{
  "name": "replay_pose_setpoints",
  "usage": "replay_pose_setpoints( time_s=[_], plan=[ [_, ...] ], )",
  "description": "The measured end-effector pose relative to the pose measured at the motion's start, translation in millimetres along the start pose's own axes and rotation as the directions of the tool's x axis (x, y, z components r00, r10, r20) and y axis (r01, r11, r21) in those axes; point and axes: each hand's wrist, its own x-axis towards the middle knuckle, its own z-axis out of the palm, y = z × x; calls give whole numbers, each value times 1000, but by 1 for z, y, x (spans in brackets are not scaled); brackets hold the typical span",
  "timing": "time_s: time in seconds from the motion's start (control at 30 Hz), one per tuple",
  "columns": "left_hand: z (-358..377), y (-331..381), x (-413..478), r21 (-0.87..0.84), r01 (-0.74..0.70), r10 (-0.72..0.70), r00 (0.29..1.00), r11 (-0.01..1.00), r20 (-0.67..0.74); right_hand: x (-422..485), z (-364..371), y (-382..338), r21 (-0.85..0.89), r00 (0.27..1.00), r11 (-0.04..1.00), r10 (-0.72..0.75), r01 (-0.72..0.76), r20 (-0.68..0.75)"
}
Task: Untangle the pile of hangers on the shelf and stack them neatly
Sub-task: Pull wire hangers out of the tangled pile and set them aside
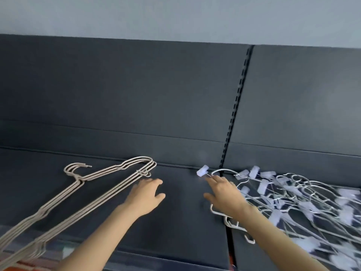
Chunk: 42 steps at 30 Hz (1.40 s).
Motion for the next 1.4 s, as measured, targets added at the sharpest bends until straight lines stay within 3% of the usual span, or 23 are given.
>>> replay_pose_setpoints(
  time_s=[0.3, 0.7, 1.1, 1.23, 1.33, 1.4],
  plan=[
    [36, 133, 4, 38, -189, 187, 981, 981, 53, -85, -23, 107, 61, 989, 988, 143, -141, -44],
    [106, 293, -24, -21, -163, 164, 985, 986, 60, -193, -42, 266, 103, 982, 976, 190, -190, 6],
    [123, 298, -20, -39, -61, 60, 997, 997, -44, -198, -31, 303, 131, 989, 981, 148, -142, -30],
    [122, 289, -10, 2, -49, 49, 998, 999, 26, -185, -25, 291, -7, 986, 991, 136, -137, -98],
    [126, 285, -5, 32, -50, 45, 991, 998, 129, -172, -16, 270, 30, 993, 995, 93, -91, -72],
    [130, 281, -4, 28, -64, 60, 990, 998, 126, -165, -10, 252, 61, 998, 996, 60, -59, -23]
  ],
)
